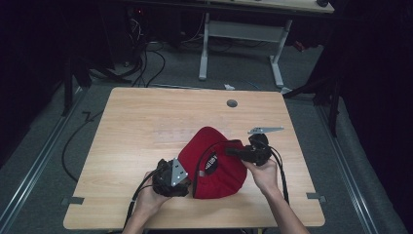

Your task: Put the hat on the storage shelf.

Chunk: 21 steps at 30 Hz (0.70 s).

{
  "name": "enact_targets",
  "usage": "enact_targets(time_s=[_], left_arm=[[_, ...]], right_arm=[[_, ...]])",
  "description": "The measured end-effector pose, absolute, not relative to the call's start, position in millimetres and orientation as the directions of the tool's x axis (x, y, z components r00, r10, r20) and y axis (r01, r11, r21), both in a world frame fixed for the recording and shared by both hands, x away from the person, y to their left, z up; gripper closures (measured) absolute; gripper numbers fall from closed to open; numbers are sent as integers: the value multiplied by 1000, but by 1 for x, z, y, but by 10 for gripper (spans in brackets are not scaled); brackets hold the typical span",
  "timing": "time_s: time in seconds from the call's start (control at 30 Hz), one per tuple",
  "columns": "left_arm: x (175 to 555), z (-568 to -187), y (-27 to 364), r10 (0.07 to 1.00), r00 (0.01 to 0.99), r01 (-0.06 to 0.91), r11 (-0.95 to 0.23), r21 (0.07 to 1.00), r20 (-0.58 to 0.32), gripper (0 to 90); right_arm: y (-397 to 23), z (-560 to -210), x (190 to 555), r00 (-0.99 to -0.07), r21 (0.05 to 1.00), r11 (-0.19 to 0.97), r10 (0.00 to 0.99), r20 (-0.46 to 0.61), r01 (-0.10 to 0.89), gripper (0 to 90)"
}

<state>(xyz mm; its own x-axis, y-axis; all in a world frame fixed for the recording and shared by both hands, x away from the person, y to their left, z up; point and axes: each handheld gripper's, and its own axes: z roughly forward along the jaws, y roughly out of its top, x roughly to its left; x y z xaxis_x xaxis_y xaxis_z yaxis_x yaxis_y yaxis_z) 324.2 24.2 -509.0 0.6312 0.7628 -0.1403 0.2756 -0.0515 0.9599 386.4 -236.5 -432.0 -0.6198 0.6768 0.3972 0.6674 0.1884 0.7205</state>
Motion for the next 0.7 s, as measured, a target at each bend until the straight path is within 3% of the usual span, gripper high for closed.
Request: enact_targets(time_s=[0.37,0.47,0.7], left_arm=[[326,-504,29,771,617,257,-12,966,-155,264],[326,-503,30,763,625,253,2,968,-165,348],[325,-499,31,752,634,250,18,968,-178,408]], right_arm=[[-232,-437,386,-619,697,206,667,413,687,848],[-228,-439,385,-630,685,215,640,440,696,848],[-221,-441,385,-636,684,218,629,447,696,847]])
